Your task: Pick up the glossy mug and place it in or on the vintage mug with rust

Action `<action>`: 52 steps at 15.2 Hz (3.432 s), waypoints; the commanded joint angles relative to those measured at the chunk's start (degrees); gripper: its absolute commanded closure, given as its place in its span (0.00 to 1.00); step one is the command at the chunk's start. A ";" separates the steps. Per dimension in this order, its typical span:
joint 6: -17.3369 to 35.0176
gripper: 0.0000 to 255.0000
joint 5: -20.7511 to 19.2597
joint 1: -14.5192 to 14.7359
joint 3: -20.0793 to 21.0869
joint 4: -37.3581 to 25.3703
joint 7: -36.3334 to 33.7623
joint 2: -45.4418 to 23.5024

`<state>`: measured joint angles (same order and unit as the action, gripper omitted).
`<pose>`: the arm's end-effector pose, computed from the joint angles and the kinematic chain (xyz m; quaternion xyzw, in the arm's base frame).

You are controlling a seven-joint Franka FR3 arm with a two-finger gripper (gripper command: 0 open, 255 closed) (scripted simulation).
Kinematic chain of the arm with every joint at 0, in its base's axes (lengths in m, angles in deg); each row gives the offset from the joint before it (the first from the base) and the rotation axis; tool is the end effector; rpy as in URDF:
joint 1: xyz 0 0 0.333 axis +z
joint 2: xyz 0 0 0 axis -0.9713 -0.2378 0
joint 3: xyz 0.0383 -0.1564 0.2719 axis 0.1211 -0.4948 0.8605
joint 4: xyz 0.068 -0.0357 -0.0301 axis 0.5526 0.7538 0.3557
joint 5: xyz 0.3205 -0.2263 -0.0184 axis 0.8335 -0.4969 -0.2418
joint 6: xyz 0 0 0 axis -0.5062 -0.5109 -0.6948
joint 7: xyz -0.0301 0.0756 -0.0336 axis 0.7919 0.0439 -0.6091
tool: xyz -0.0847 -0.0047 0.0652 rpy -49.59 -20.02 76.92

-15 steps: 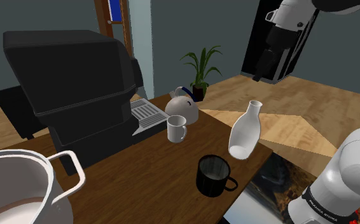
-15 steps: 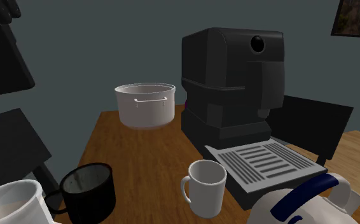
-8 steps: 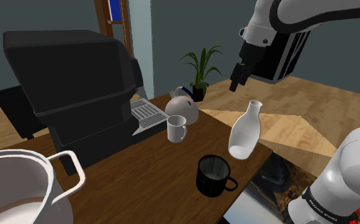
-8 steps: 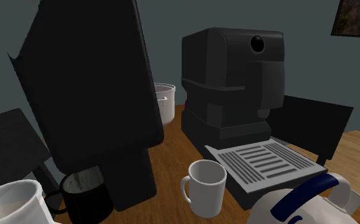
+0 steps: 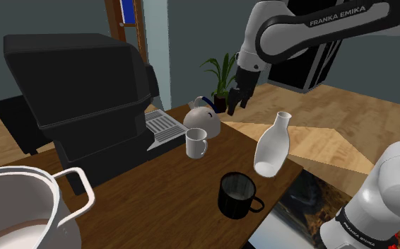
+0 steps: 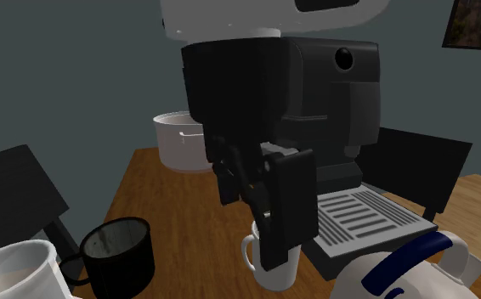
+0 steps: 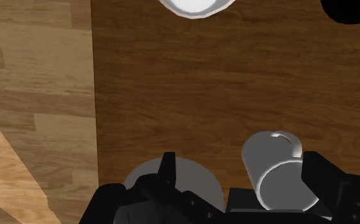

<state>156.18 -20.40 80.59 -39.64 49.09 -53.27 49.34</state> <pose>0.4549 0.0777 0.4902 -0.9961 -0.0723 -0.0468 0.0204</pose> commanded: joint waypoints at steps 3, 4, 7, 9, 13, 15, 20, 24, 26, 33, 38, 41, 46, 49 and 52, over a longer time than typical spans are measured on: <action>3.94 0.00 0.09 0.71 1.45 -3.75 -1.80 -8.59; 4.77 0.00 0.03 0.89 1.76 -4.83 -2.24 -10.74; 6.91 0.00 -0.32 1.47 2.60 -8.48 -3.60 -17.23; 8.04 0.00 -0.68 1.91 3.07 -11.24 -4.52 -21.61; 10.32 0.00 -1.21 2.49 3.44 -13.66 -5.49 -26.77; 11.71 0.00 -1.32 2.56 3.45 -13.11 -5.57 -27.62; 14.17 0.00 -1.53 2.69 3.46 -12.24 -5.72 -29.22; 14.17 0.00 -1.53 2.69 3.46 -12.25 -5.72 -29.22; 14.16 0.00 -1.53 2.69 3.46 -12.25 -5.72 -29.21; 14.16 1.00 -1.53 2.69 3.46 -12.24 -5.72 -29.21; 13.47 1.00 -1.48 2.67 3.47 -12.52 -5.71 -28.80; 11.36 1.00 -1.34 2.62 3.50 -13.45 -5.70 -27.60; 7.80 1.00 -1.15 2.54 3.52 -15.23 -5.71 -25.81; 5.64 1.00 -1.06 2.51 3.52 -16.45 -5.73 -24.86; 3.47 1.00 -0.98 2.47 3.52 -17.78 -5.76 -24.01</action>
<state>160.44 -21.43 83.07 -36.13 31.71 -59.02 24.93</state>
